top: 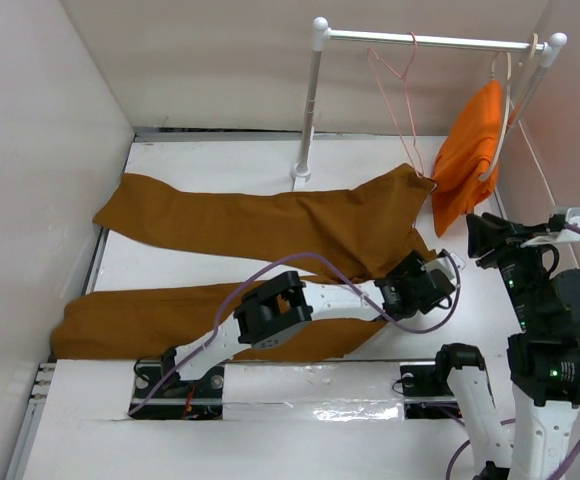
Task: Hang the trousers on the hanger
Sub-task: Flatten out the trousers at the center of the board.
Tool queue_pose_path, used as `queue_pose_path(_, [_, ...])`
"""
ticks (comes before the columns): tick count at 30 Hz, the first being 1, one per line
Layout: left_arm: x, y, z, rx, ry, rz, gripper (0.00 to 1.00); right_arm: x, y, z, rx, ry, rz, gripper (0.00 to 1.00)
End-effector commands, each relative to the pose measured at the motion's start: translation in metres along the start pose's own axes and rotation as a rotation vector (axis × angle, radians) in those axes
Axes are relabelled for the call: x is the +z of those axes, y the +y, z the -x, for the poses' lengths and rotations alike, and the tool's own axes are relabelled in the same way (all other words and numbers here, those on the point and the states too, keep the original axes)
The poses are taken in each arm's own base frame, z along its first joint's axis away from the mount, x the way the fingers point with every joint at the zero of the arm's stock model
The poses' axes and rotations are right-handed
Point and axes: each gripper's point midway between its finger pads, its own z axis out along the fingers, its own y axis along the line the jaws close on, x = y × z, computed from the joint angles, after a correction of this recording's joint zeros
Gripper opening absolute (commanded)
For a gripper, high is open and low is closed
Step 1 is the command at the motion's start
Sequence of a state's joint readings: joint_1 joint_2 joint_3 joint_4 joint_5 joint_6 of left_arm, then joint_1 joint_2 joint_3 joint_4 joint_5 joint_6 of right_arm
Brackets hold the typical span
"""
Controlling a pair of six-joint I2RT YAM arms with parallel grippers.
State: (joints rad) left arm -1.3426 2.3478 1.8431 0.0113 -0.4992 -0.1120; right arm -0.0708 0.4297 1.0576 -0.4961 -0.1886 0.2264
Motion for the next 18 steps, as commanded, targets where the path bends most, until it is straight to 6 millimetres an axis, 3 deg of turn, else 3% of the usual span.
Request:
queue_pose_path(1, [0.005,0.004,0.016,0.022,0.018,-0.027,0.73,-0.004,0.004,-0.015,-0.036,0.064,0.037,0.4])
queue_pose_path(5, [0.025,0.012,-0.002,0.043,0.061,-0.002,0.69,0.005,0.003,-0.031,-0.027,0.093,0.057,0.4])
queue_pose_path(9, [0.037,0.021,-0.018,0.072,0.083,0.033,0.61,0.008,0.002,-0.034,-0.016,0.082,0.061,0.4])
queue_pose_path(12, [0.043,0.04,-0.027,0.057,0.092,0.093,0.19,0.011,0.0,-0.041,-0.015,0.101,0.056,0.4])
queue_pose_path(13, [0.041,0.039,-0.02,0.03,0.065,0.086,0.0,0.011,-0.001,-0.045,-0.015,0.111,0.054,0.4])
queue_pose_path(14, [0.032,0.048,-0.001,-0.015,0.03,0.081,0.0,0.012,-0.003,-0.047,-0.019,0.116,0.05,0.4])
queue_pose_path(15, [0.03,0.056,-0.013,-0.032,0.056,0.055,0.0,0.012,-0.007,-0.049,-0.021,0.115,0.031,0.4])
queue_pose_path(16, [0.023,0.06,0.0,-0.086,0.022,0.037,0.0,0.012,-0.009,-0.051,-0.025,0.117,0.02,0.4])
queue_pose_path(17, [-0.001,0.071,0.046,-0.162,-0.085,0.008,0.0,0.014,-0.013,-0.059,-0.027,0.136,0.01,0.4])
queue_pose_path(18, [-0.008,0.075,0.031,-0.177,-0.064,-0.038,0.0,0.015,-0.016,-0.064,-0.034,0.148,0.0,0.39])
